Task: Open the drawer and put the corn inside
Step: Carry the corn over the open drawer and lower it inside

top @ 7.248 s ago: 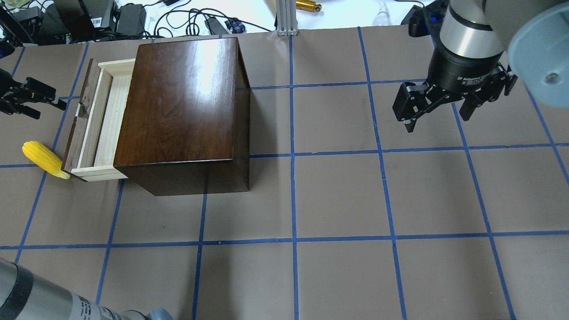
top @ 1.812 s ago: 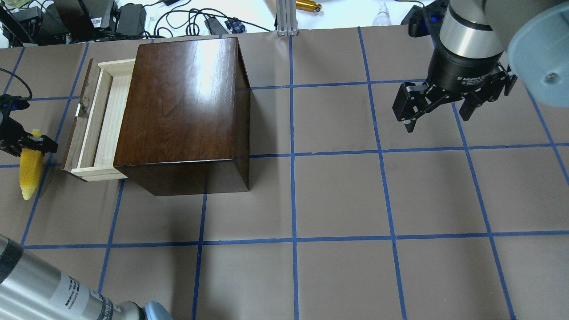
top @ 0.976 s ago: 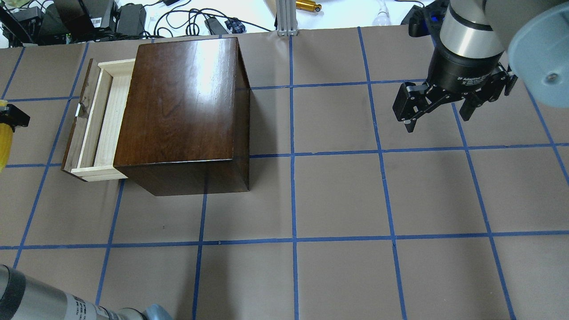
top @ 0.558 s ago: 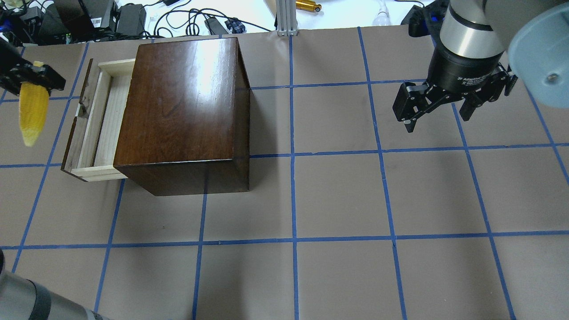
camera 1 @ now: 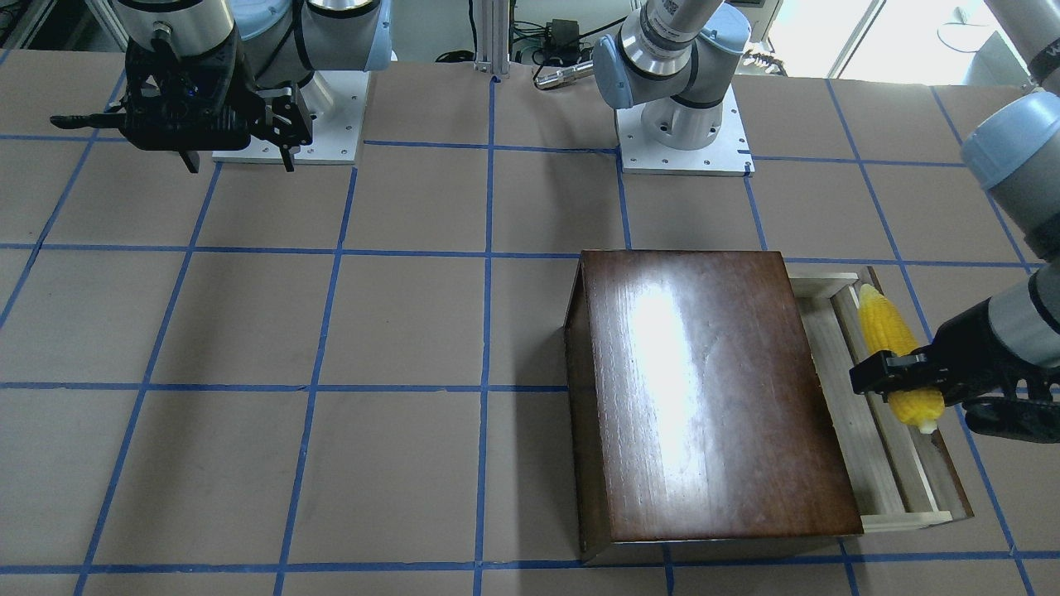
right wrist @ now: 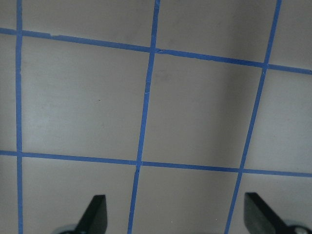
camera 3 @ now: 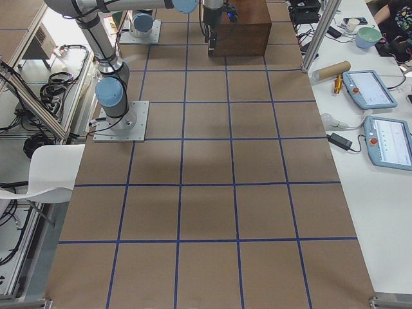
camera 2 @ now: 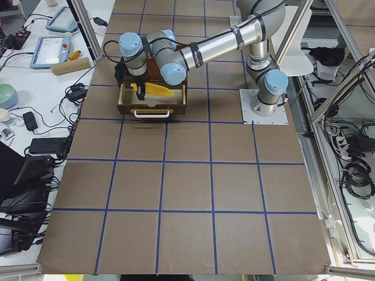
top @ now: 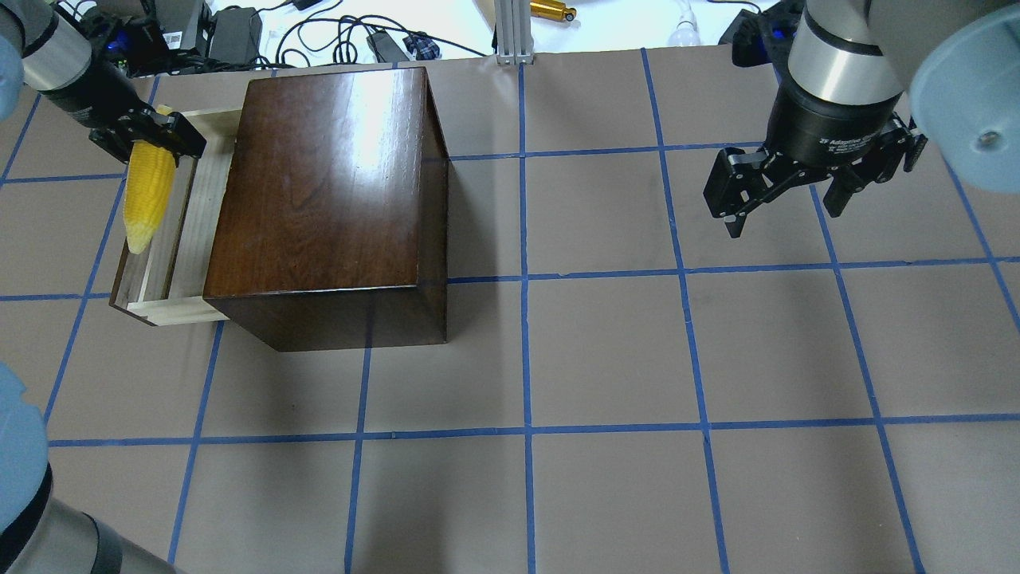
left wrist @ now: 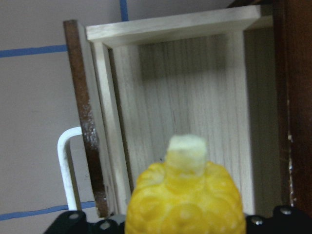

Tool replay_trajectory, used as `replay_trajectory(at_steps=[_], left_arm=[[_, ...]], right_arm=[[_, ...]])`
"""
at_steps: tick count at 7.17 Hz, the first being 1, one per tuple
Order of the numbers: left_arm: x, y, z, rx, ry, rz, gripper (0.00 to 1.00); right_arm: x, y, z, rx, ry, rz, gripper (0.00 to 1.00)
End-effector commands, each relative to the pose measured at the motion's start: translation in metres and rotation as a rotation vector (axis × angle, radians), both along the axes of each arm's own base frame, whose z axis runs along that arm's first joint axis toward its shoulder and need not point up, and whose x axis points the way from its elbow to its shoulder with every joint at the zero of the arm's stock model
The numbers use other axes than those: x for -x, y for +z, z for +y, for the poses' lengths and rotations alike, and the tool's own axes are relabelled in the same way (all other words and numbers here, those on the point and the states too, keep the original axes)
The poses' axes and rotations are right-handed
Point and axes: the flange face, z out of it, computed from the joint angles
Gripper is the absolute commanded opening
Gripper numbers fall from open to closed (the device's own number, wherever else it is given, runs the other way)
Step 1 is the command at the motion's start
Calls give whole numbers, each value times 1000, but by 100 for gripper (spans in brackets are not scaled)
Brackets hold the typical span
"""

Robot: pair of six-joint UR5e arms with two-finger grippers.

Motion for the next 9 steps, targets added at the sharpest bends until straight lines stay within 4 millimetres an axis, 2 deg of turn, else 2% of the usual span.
replay_trajectory(at_steps=[1, 2, 6, 8, 9], left_arm=[[5, -8, 1, -5, 34, 0, 1], [5, -6, 1, -1, 31, 0, 99], [7, 7, 5, 14, 30, -15, 100], [17, 34, 17, 15, 22, -17, 100], [27, 60, 32, 16, 30, -17, 100]], right_arm=[[0, 1, 0, 2, 0, 1, 100], [0, 1, 1, 1, 0, 0, 100], [0, 0, 0, 0, 0, 0, 100], [0, 1, 0, 2, 0, 1, 100], [0, 1, 0, 2, 0, 1, 100]])
